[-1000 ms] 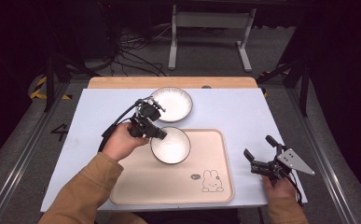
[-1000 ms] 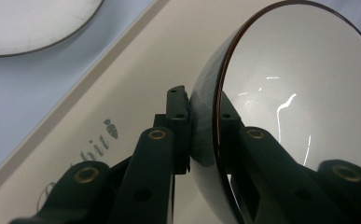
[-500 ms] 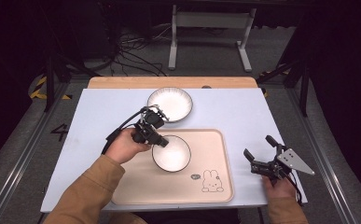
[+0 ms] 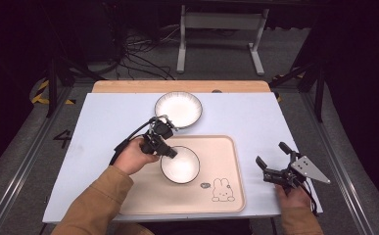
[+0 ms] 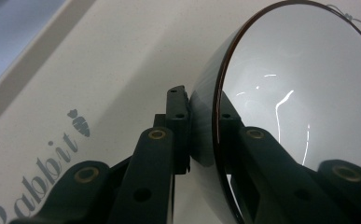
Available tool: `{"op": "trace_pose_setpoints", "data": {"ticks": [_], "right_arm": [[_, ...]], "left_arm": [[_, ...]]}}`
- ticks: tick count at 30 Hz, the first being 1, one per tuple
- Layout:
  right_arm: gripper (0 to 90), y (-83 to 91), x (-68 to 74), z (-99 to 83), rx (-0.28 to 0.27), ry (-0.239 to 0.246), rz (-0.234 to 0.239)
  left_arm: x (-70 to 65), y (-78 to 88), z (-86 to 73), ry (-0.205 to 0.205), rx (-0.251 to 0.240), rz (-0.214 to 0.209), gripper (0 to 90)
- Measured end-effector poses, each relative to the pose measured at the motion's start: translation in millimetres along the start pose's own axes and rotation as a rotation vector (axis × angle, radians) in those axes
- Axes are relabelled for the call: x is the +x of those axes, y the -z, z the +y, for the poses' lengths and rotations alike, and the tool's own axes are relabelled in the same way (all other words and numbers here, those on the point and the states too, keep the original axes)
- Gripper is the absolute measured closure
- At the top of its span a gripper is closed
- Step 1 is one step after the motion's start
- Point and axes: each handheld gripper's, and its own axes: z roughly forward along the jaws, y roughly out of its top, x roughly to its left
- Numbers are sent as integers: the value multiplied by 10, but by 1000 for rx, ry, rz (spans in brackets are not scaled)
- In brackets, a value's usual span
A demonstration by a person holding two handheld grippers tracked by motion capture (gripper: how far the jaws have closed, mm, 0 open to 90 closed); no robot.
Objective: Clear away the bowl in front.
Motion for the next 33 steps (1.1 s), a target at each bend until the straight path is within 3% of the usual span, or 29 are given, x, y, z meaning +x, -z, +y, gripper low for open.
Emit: {"op": "trace_pose_setpoints", "data": {"ticks": [16,24,29,33], "right_arm": [[1,0,2,0,-1,0,0],[1,0,2,0,-1,0,0],[1,0,2,0,0,0,0],[1,-1,0,0,0,0,0]], "left_arm": [[29,-77,-15,5,16,-5,821],[41,-70,-20,29,33,-5,810],[49,-93,-23,36,59,33,780],[73,-68,-23,31,37,-1,744]]}}
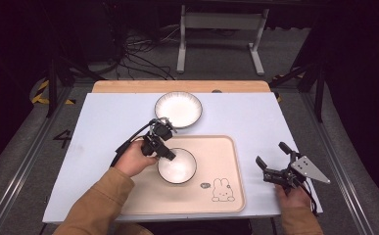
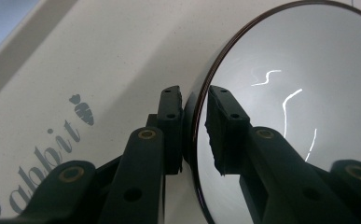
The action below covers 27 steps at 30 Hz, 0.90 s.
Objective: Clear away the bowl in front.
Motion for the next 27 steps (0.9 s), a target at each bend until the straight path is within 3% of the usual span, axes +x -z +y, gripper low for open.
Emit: {"op": "trace_pose_setpoints", "data": {"ticks": [2,5,9,19,22,27], "right_arm": [[1,-1,1,0,0,-1,0],[1,-1,1,0,0,-1,0],[1,-2,0,0,1,-2,0],[1,-2,0,0,1,-3,0],[1,0,0,0,1,-1,0],[1,-4,-2,1,2,-2,0]], "left_arm": [[-4,22,-1,-6,-12,-1,680],[-22,46,-12,-56,-33,23,573],[-39,93,-27,-50,-58,34,515],[-127,288,-118,-99,-155,70,436],[-150,358,-171,-92,-198,64,425],[-190,460,-259,-121,-275,60,417]]}}
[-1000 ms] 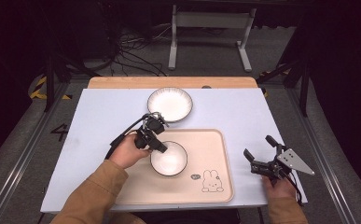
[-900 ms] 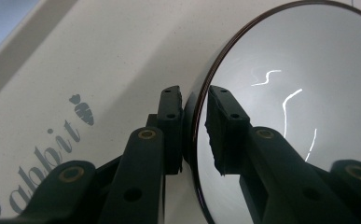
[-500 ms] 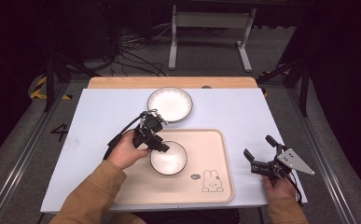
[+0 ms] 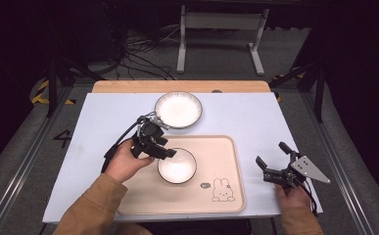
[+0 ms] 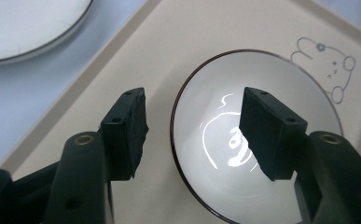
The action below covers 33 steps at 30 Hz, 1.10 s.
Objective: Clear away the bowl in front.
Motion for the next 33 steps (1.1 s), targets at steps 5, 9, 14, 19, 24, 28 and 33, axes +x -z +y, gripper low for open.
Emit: {"op": "trace_pose_setpoints", "data": {"ticks": [5,9,14,19,24,28,33], "right_arm": [[1,0,0,0,0,0,0],[1,0,0,0,0,0,0],[1,0,-1,0,0,-1,0],[1,-1,-1,1,1,-1,0],[1,-1,-1,0,1,-1,0],[1,-1,-1,0,1,-1,-1],[1,0,-1,0,1,-1,0]], "left_arm": [[-18,151,-100,-24,-101,8,374],[-33,261,-222,-13,-203,12,344],[-10,349,-348,13,-279,-10,333],[-5,418,-493,-9,-395,14,288],[2,438,-613,1,-467,20,253],[7,449,-723,-1,-533,33,207],[15,493,-861,2,-614,38,172]]}}
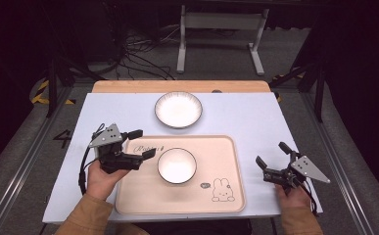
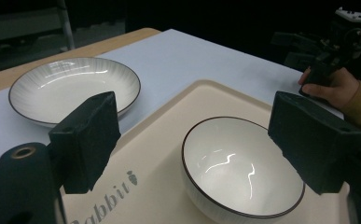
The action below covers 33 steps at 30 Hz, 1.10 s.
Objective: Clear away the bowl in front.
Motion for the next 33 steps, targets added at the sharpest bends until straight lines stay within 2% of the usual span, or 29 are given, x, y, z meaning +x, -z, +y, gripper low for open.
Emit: {"op": "trace_pose_setpoints", "data": {"ticks": [4,13,16,22,27,33], "right_arm": [[1,0,0,0,0,0,0],[1,-1,0,0,0,0,0],[1,-1,-1,0,0,0,0],[1,-3,-1,0,1,0,-1],[1,-2,-2,1,1,1,0],[1,-2,0,0,2,0,-1]], "left_arm": [[7,79,-86,7,-42,6,163],[33,230,-296,7,-65,45,140],[45,284,-382,9,-66,71,140],[82,389,-510,34,-104,96,141],[113,439,-642,30,-92,131,138],[166,505,-815,53,-98,165,132]]}}
